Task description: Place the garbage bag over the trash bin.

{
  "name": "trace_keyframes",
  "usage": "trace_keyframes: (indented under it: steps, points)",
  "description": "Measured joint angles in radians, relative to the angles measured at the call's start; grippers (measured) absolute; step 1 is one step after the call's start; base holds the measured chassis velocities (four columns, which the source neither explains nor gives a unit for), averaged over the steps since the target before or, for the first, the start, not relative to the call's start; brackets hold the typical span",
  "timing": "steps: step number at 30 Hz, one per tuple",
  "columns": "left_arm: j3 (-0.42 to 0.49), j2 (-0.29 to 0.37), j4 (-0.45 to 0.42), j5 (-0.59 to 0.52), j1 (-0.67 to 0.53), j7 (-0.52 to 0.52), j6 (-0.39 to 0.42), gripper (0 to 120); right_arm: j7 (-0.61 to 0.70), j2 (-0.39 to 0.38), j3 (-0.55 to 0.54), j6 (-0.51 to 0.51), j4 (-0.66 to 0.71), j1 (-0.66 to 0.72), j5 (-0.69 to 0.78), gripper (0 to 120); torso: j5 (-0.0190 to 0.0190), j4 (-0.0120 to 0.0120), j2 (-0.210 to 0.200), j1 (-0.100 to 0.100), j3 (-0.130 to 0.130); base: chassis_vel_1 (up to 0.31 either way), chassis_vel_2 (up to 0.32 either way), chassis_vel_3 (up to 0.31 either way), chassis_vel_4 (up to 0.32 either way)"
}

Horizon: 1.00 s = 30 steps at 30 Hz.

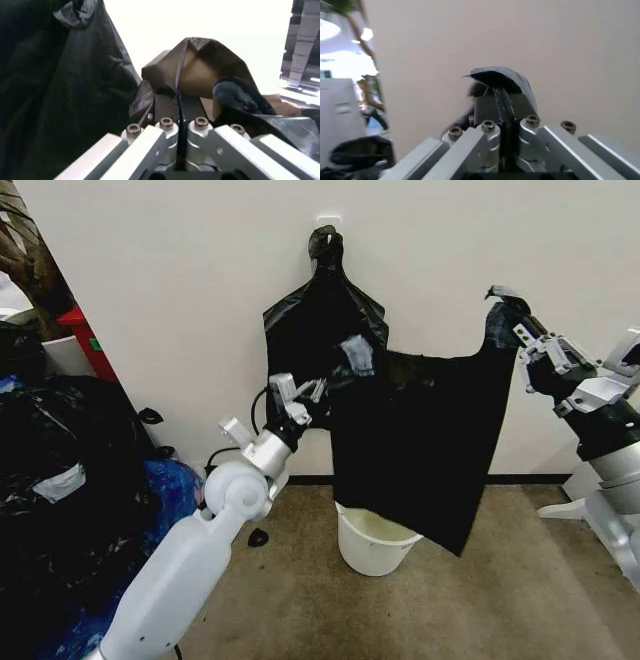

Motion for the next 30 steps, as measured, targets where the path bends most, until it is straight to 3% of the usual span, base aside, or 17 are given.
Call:
trace_keyframes:
  steps: [6, 10, 17, 25, 30]
  points:
    - [0.013, -0.013, 0.037, 0.007, -0.003, 0.001, 0.001, 0, -0.009, 0.043, -0.127, 0.035, -0.061, 0.072, -0.056, 0, 0.0004, 0.0003, 0.000, 0.000, 0.000, 0.000, 0.000, 0.000, 0.000]
    - [0.015, -0.018, 0.059, 0.044, 0.033, 0.012, -0.009, 0, -0.023, 0.121, -0.225, 0.063, -0.101, 0.072, -0.138, 0, -0.0002, 0.0004, 0.000, 0.000, 0.000, 0.000, 0.000, 0.000, 0.000]
    - [0.001, 0.006, 0.072, 0.088, 0.059, 0.022, -0.030, 0, -0.068, 0.232, -0.264, 0.127, -0.211, 0.035, -0.226, 0, 0.0001, 0.0000, 0.000, 0.000, 0.000, 0.000, 0.000, 0.000, 0.000]
    - [-0.022, 0.009, 0.124, 0.120, 0.047, -0.008, -0.061, 0, -0.044, 0.239, -0.334, 0.163, -0.305, 0.136, -0.244, 0, -0.0002, 0.0005, 0.000, 0.000, 0.000, 0.000, 0.000, 0.000, 0.000]
    - [-0.017, 0.007, 0.137, 0.140, 0.083, 0.002, -0.070, 0, -0.055, 0.250, -0.323, 0.167, -0.322, 0.101, -0.260, 0, -0.0001, 0.0002, 0.000, 0.000, 0.000, 0.000, 0.000, 0.000, 0.000]
